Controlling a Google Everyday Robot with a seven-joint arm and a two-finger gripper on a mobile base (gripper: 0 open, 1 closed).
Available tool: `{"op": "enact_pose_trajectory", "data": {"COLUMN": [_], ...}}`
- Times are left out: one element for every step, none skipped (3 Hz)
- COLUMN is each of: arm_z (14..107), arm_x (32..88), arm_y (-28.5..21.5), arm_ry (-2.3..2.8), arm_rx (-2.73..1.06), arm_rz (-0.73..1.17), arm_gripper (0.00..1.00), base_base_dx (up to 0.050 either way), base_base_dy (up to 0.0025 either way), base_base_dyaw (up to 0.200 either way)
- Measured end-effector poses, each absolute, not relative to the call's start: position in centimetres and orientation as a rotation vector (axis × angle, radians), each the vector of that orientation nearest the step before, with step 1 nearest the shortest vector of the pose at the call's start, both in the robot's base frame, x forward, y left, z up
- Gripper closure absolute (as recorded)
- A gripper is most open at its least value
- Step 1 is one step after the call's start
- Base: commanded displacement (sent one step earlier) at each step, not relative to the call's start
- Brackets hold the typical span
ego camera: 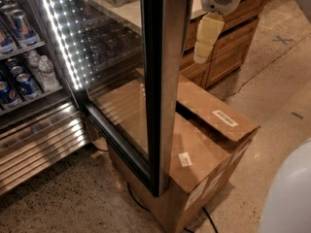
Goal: Close right fridge door
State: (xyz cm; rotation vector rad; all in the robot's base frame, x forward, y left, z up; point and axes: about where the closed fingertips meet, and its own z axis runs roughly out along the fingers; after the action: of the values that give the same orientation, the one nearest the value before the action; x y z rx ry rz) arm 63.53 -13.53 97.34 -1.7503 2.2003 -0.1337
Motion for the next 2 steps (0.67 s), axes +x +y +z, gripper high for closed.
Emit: {"op": "enact_pose_trajectory", "data": {"arm_z": [94.63, 94.52], "arm_x": [64.65, 64.95], "arm_y": [-13.00, -12.81], "arm_ry": [2.226, 2.213], "arm_rx": [-1.760, -1.758], "arm_rz": [-0.098, -0.091], "arm_gripper": [0.00, 0.00], "base_base_dx": [0.000, 0.000], "base_base_dy": [0.00000, 0.00000], "base_base_dyaw": [0.000, 0.000]}}
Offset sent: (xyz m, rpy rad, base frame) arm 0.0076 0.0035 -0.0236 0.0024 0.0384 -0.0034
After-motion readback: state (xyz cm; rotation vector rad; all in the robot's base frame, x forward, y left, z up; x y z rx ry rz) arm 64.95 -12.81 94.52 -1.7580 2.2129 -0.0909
